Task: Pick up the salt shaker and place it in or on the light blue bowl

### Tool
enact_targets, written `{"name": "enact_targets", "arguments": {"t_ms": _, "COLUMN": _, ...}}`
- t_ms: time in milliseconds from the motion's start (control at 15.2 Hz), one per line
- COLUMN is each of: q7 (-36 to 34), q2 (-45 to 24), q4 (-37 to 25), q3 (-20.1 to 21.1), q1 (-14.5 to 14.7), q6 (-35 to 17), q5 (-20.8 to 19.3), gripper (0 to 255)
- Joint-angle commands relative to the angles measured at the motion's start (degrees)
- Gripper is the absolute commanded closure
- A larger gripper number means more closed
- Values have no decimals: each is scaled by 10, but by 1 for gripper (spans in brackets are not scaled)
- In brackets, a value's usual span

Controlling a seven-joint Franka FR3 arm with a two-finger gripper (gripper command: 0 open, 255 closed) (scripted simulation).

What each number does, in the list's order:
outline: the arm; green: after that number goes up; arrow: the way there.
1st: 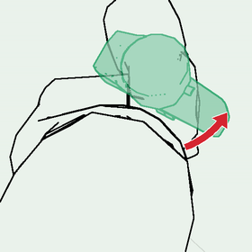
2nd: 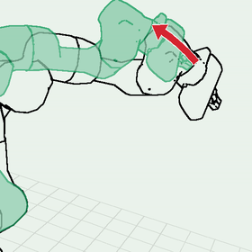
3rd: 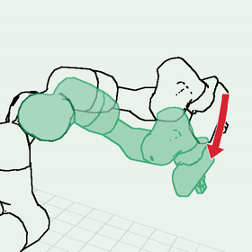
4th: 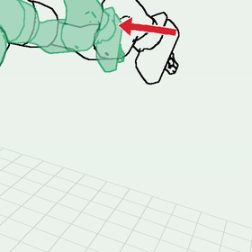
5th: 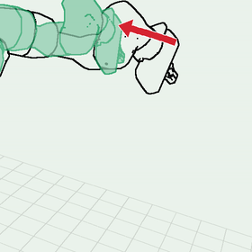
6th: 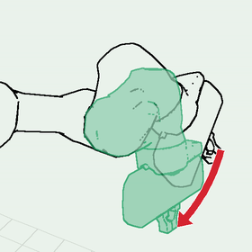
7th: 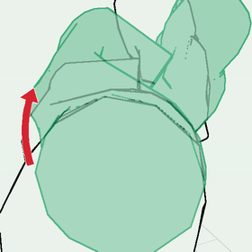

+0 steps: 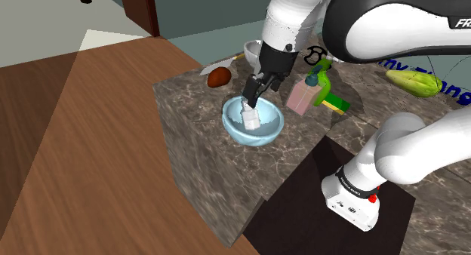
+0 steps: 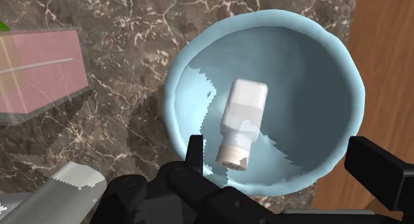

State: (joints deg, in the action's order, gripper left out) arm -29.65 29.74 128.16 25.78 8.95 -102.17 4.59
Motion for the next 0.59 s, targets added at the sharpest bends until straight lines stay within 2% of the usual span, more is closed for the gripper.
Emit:
{"name": "enact_targets", "arguments": {"t_ms": 0, "q7": -1, "q2": 1, "q4": -34, "q3": -2, "q1": 0, "q6": 35, "q5": -1, "gripper": 0}}
{"name": "enact_targets", "arguments": {"t_ms": 66, "q7": -2, "q2": -1, "q4": -50, "q3": -2, "q1": -1, "q6": 50, "q5": -2, "gripper": 0}}
{"name": "enact_targets", "arguments": {"t_ms": 528, "q7": -2, "q2": -1, "q4": -50, "q3": -2, "q1": -1, "q6": 50, "q5": -2, "gripper": 0}}
